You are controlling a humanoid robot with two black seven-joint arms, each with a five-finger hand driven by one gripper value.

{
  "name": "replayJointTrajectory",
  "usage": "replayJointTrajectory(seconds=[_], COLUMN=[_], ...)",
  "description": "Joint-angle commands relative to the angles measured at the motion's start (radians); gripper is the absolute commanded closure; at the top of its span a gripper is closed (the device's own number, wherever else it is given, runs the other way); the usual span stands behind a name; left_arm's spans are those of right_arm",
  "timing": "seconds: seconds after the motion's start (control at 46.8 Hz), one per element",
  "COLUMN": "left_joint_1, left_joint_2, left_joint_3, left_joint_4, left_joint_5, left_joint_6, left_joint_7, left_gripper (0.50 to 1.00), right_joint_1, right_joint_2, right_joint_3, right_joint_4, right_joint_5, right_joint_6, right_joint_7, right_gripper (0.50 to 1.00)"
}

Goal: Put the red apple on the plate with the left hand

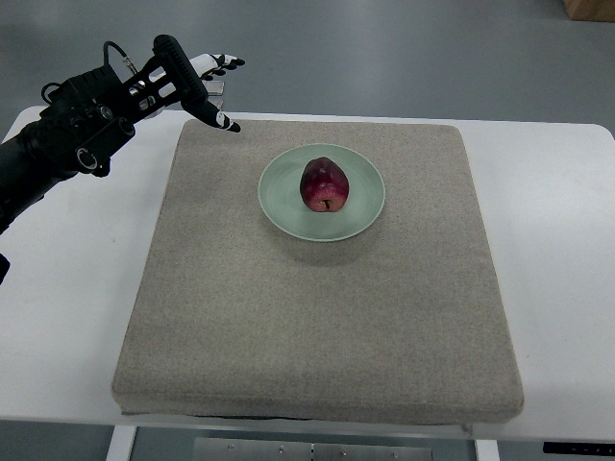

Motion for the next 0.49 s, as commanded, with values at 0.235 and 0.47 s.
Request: replayJointTrajectory(seconds=[0.235,0.47], left_joint_1=[0.023,0.024], left_joint_2=[-0.005,-0.008], left_joint_3=[-0.012,-0.018], left_joint_4=[0.039,0.037], left_joint_5=[-0.199,-0.536], left_joint_6=[0.124,0.173], left_joint_7=[0.003,0.054], left_gripper=[0.508,0.508], right_joint_1=[0.0,0.0], right_joint_2=[0.0,0.0], right_joint_3=[0.0,0.0], right_joint_4=[-0.001,-0.001], right_joint_5=[0.0,0.0], right_joint_6=[0.0,0.0], right_joint_7=[0.0,0.0], right_gripper=[0.568,0.568])
